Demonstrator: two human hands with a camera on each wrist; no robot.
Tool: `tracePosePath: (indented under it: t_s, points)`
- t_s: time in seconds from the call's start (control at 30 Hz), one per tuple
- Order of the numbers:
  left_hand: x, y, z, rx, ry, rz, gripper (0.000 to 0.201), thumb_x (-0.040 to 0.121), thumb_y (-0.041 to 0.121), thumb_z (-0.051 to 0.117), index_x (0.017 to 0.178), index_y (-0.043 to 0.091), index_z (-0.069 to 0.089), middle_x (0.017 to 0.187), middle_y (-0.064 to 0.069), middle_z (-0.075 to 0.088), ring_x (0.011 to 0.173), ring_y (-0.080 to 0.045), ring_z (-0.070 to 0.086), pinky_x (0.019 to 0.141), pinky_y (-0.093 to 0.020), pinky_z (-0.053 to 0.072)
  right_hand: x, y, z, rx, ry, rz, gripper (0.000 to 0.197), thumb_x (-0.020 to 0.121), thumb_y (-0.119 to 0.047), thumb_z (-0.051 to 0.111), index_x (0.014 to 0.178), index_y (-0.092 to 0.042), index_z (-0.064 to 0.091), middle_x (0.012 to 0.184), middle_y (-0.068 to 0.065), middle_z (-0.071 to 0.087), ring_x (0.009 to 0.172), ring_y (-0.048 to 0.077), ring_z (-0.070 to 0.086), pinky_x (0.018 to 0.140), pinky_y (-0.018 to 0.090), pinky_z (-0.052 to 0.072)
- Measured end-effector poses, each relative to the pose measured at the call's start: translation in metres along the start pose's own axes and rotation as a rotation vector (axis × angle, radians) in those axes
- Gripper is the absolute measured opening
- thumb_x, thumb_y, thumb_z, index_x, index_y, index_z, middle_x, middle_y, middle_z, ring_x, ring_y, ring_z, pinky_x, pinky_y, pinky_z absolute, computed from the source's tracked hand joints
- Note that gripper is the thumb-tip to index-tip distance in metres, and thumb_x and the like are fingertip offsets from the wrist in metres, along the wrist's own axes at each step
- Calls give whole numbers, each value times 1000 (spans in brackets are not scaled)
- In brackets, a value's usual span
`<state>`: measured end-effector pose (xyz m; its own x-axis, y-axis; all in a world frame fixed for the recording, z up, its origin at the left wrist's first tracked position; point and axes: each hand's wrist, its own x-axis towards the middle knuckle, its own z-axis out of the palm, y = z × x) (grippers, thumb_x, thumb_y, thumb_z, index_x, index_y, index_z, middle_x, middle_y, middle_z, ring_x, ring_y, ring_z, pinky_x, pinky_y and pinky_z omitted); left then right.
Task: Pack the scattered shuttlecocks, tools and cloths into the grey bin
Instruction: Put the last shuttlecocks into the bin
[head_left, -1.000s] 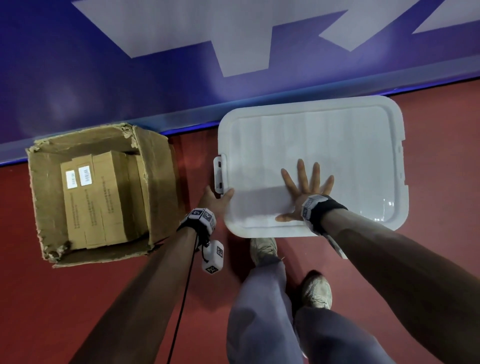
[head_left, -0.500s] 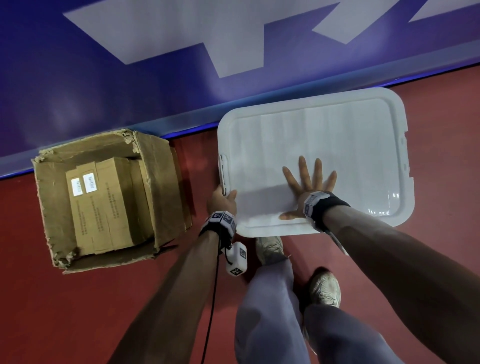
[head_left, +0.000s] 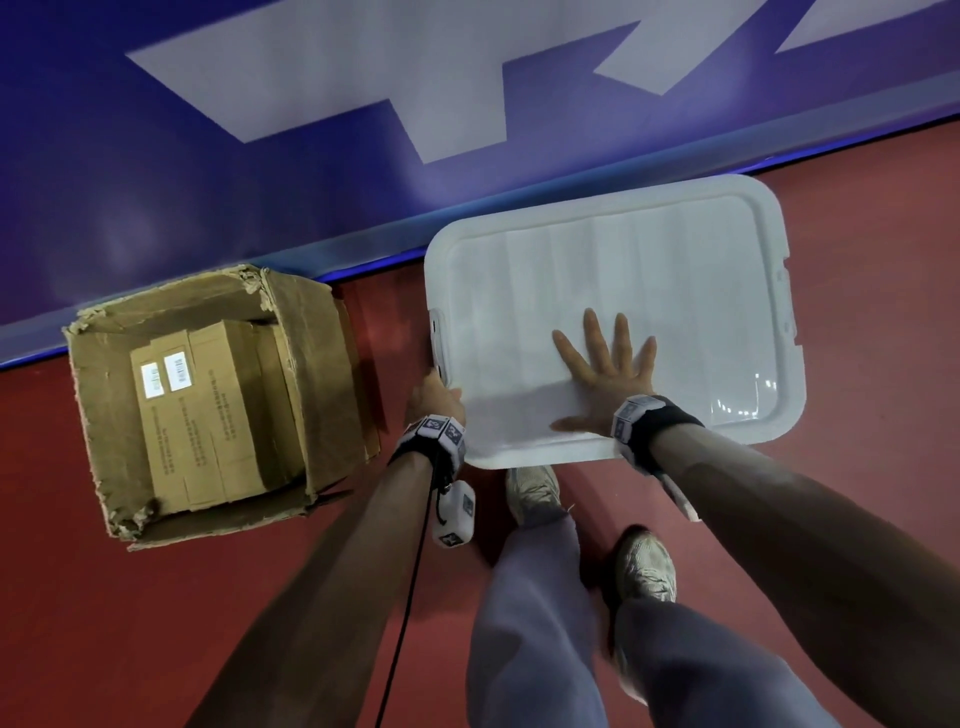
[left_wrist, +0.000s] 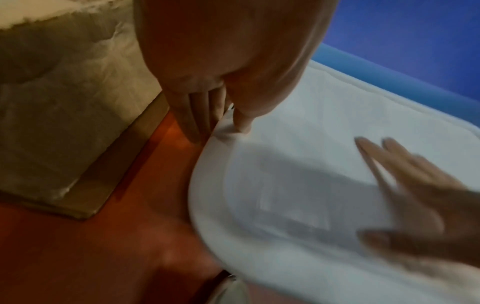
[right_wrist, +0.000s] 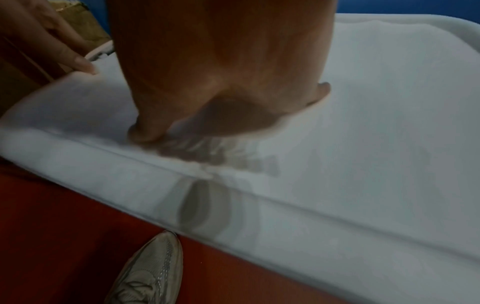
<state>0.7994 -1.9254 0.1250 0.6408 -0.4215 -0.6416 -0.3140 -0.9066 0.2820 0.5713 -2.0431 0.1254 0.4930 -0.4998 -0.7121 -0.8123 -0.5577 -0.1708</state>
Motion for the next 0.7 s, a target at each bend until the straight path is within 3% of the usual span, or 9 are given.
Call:
tracePosePath:
  t_s: [0.1, 0.17, 0.27, 0.37, 0.43, 0.53, 0.63, 0.7]
  points:
    - [-15, 6, -2, 171, -26, 45, 72, 97, 6, 56, 161, 18, 26, 160, -8, 36, 135, -32, 47, 107, -38, 41, -10, 23, 7, 148, 171, -83, 115, 83, -70, 67, 160, -43, -15, 167, -5, -28, 156, 28, -22, 126, 58, -4]
    - [-28, 7, 5, 370, 35, 249, 89, 90, 3, 57, 164, 20, 10, 171, -3, 11, 146, -30, 33, 110, -38, 39, -19, 53, 15, 241, 318, -33, 103, 90, -61, 64, 161, -42, -8, 171, -4, -18, 159, 23, -9, 129, 47, 2]
    - [-33, 16, 21, 484, 130, 554, 95, 81, 6, 60, 164, 20, 16, 172, -4, 7, 157, -26, 13, 122, -36, 27, -31, 102, 22, 289, 514, 217, 95, 93, -67, 51, 163, -35, -6, 171, 2, -15, 159, 27, -6, 128, 48, -3]
    - [-42, 46, 45, 608, -18, 798, 93, 88, 18, 58, 165, 26, 7, 172, 7, -2, 159, -17, -4, 128, -37, 10, -38, 143, 17, 505, 630, 495, 101, 89, -70, 56, 164, -28, 2, 171, 8, -10, 158, 32, -2, 126, 53, 0]
    - [-53, 77, 67, 656, -112, 901, 91, 90, 22, 56, 164, 30, 5, 172, 10, -3, 158, -14, -6, 128, -37, 4, -34, 171, 16, 663, 608, 634, 108, 84, -73, 61, 164, -27, 4, 171, 10, -11, 158, 36, 6, 125, 57, 13]
    - [-70, 121, 99, 693, -207, 919, 89, 90, 27, 55, 164, 32, 6, 172, 9, -2, 158, -13, -6, 129, -38, 3, -24, 200, 6, 855, 399, 665, 116, 82, -66, 70, 163, -27, -3, 170, 14, -11, 150, 40, 31, 120, 49, 32]
    - [-79, 138, 119, 799, -260, 888, 93, 91, 36, 60, 164, 32, 3, 172, 0, -6, 158, -17, -6, 128, -42, 7, -9, 223, 1, 990, 287, 622, 124, 76, -55, 82, 163, -20, 0, 165, 18, 25, 147, 38, 36, 118, 46, 32]
    - [-78, 137, 122, 878, -250, 889, 97, 90, 43, 61, 163, 33, -1, 172, -1, -10, 158, -18, -7, 127, -44, 12, -3, 235, -3, 1027, 236, 655, 138, 58, -65, 89, 160, -20, 8, 159, 18, 34, 145, 37, 39, 118, 49, 35]
